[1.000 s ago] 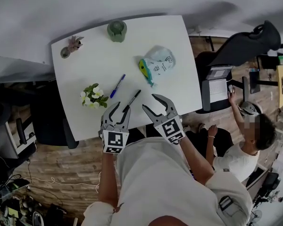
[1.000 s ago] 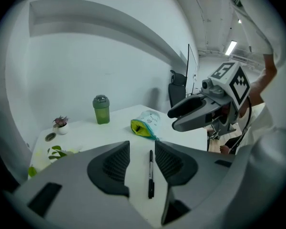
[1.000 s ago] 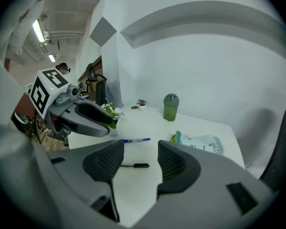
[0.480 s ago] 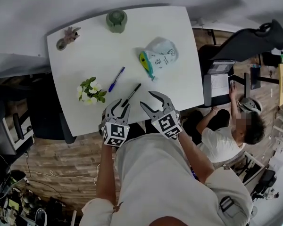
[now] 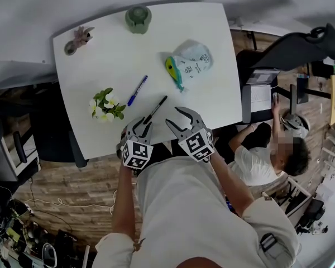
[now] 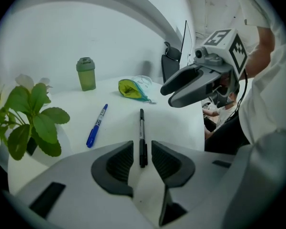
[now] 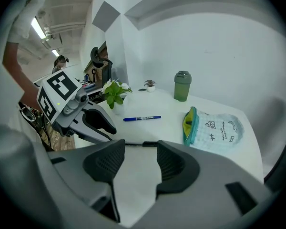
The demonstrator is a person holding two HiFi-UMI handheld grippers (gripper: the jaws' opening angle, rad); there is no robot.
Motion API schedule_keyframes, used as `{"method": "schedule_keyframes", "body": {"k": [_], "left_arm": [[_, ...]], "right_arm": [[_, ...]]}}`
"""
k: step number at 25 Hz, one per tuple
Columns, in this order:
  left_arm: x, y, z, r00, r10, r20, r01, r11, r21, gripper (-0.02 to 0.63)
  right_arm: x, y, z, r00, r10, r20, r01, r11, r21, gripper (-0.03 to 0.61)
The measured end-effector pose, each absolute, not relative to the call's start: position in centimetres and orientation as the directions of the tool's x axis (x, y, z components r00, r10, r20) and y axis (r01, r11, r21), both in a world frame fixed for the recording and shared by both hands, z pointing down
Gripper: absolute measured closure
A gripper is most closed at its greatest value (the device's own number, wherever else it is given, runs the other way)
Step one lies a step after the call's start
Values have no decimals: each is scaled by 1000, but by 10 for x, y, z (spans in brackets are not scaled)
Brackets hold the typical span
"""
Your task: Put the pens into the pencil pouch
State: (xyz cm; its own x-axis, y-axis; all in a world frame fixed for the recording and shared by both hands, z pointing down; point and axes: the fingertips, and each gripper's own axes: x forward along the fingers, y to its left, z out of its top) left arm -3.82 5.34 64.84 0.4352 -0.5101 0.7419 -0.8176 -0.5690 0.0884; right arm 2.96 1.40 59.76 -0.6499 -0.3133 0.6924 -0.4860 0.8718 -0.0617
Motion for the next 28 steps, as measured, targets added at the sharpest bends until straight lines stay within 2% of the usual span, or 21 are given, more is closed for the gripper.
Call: {"method": "schedule_keyframes", "body": {"k": [9, 15, 28], "left_arm": [[-41, 61, 670, 423, -466, 778, -811, -578, 95, 519], [-42, 61, 672, 418, -467, 779, -802, -592, 75, 561], [-39, 48, 651, 450, -499, 741, -810, -577, 103, 563]], "right_arm": [[31, 12, 604, -635, -314, 706, -490, 870, -54, 367], [34, 9, 606, -625, -322, 711, -498, 866, -45, 370], [37, -14, 602, -619, -368, 694, -530, 848, -23, 380]]}}
